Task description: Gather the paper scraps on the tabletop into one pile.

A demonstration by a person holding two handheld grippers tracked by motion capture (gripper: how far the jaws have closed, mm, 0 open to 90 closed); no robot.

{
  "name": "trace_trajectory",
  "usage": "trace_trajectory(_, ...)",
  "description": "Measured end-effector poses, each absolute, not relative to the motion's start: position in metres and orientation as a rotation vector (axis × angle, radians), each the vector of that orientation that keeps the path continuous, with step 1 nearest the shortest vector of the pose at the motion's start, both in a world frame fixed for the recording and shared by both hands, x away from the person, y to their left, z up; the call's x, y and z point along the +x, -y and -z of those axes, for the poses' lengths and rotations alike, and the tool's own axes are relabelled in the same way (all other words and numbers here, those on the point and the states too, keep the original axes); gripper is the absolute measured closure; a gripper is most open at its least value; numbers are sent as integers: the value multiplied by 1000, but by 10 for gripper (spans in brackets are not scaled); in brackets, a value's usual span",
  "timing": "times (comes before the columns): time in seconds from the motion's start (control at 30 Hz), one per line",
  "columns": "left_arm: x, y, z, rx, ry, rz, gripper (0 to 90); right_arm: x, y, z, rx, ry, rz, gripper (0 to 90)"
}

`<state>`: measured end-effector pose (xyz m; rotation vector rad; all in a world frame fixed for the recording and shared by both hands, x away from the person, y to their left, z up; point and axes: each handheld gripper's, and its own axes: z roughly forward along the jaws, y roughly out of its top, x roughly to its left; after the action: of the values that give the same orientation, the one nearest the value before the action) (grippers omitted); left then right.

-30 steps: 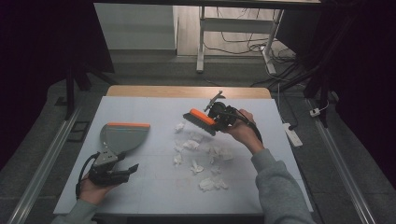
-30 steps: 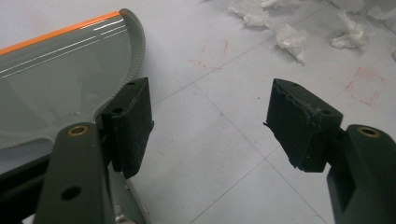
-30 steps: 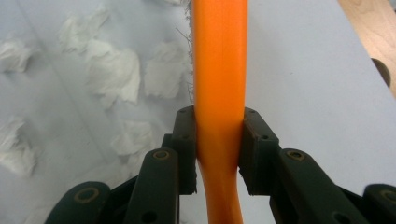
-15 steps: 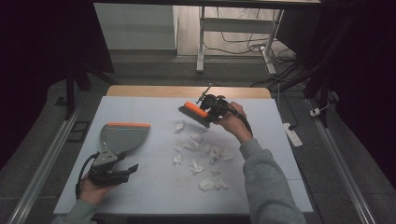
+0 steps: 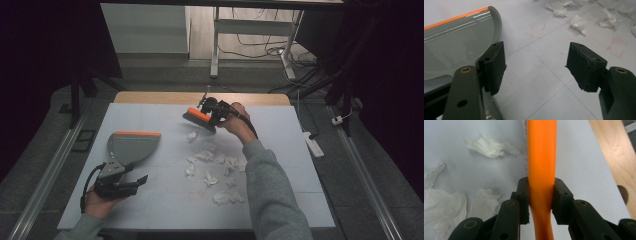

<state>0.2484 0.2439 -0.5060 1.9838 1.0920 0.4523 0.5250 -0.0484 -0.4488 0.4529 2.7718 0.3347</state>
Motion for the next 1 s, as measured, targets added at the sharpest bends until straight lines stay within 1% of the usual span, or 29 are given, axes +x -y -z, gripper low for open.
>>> trace_trajectory(0.2,248,-243,506,1986,-1090,-452,328,518,41,452,394,-2801,-312,704)
trace_trajectory(0.5,247,-243,506,1985,-1092,-454,328,487,39,453,227,-2846,-235,706)
trace_trajectory(0.73,248,-242,506,1991,-1092,-454,328,467,61,446,154,-2867,-258,705)
trace_trajectory(1.0,248,-241,506,1990,-1095,-459,328,469,88,422,315,-2807,-450,704)
